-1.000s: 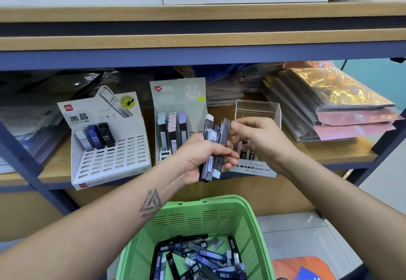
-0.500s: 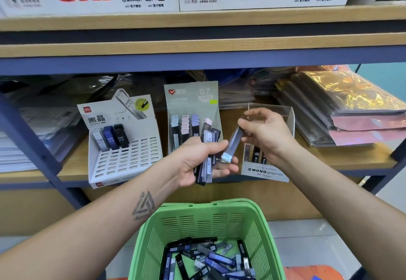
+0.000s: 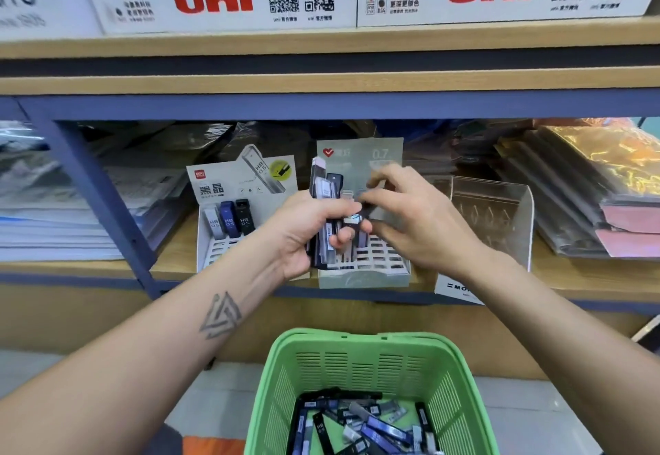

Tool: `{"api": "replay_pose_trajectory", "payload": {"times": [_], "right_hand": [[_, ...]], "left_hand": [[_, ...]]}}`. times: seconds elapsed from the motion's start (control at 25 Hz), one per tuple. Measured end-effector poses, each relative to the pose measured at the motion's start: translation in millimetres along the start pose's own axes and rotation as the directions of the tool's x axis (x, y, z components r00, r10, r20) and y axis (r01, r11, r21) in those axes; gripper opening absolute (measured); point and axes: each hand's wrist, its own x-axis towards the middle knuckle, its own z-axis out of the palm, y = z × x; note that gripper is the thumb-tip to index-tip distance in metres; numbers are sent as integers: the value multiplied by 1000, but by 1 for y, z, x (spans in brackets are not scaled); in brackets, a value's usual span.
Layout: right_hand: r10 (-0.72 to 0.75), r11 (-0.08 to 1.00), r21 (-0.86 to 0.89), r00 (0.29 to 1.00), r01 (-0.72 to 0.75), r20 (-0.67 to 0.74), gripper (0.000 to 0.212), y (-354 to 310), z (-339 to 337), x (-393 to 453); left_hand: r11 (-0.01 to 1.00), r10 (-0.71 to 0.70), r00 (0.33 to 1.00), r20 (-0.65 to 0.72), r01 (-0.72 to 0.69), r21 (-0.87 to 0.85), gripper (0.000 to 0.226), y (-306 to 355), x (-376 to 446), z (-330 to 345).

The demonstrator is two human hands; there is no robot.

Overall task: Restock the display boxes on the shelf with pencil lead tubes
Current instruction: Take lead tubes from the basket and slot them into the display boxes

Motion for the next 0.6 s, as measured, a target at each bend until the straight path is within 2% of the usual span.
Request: {"api": "replay_pose_trajectory", "payload": {"times": [0.08,0.16,0.24,0.32,0.36,0.52,0.6], "right_hand": [[-50,991,123,998,54,-34,17,-6,6,7],[84,939,332,996,-86,20,18,-9,5,13],[252,777,545,949,-316,190,46,-12,1,17],[297,685,608,916,-401,268,67,-15,0,19],[303,679,614,915,-404,267,66,-17,2,21],[398,612,688,904,-390,158,34,-24,13,32],[412,708,603,909,-369,72,27,-26,18,39]], "left_hand": [[999,-1,1000,-3,1,-32,13,6,-1,-7],[998,-8,998,-65,5,-59,17,11,0,-15],[998,-29,989,-147,21,-54,15,13,0,-24],[998,-67,978,-198,61,-34,14,12,-1,-31],[996,-84,974,-212,81,-25,15,11,-2,-35],[993,-113,961,-252,116,-5,18,12,-1,-43],[993,-115,956,-271,113,-24,18,14,1,-46]]}}
